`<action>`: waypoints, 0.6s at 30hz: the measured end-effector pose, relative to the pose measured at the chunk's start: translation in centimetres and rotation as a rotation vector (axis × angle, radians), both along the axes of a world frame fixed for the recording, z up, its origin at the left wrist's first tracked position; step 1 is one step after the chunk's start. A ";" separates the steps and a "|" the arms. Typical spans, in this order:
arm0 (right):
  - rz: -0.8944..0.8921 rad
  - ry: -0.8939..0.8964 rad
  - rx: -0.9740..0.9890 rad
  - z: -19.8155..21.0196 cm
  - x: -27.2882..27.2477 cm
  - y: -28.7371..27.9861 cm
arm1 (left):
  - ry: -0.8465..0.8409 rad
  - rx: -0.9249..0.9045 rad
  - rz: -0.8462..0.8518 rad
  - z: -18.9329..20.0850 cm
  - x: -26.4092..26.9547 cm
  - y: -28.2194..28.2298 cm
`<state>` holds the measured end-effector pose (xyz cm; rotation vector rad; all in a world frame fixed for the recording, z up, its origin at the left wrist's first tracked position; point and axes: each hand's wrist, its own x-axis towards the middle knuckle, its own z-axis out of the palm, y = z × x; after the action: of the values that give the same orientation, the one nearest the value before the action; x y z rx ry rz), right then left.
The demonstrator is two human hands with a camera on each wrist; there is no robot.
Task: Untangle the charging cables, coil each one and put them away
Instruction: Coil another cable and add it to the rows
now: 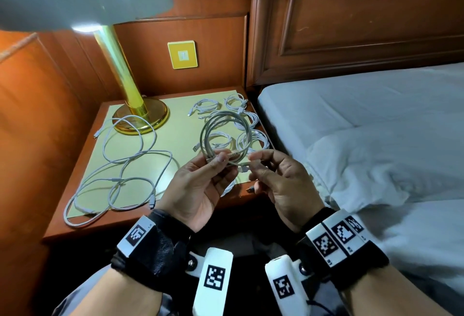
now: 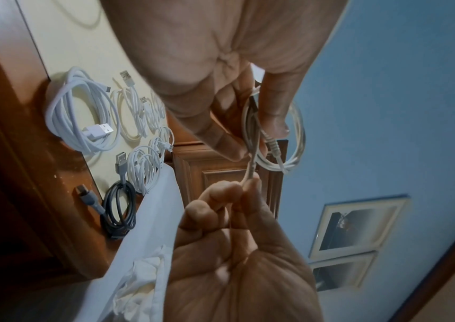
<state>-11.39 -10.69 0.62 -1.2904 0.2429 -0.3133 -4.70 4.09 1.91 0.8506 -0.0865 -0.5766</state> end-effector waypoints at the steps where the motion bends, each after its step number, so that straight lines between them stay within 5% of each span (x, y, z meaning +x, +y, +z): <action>1: -0.014 0.001 0.079 -0.2 0.1 0.0 | -0.008 0.006 -0.005 0.0 0.0 0.0; 7: -0.112 0.112 0.326 -0.5 0.4 -0.3 | -0.158 0.122 -0.013 -0.7 -0.2 -0.4; 18: 0.002 0.071 0.207 -0.1 -0.2 -0.9 | -0.193 0.236 0.097 -1.4 -0.4 -1.1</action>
<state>-11.62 -11.55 0.57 -1.0980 0.3254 -0.2341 -5.07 2.96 0.53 1.1333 -0.1535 -0.4170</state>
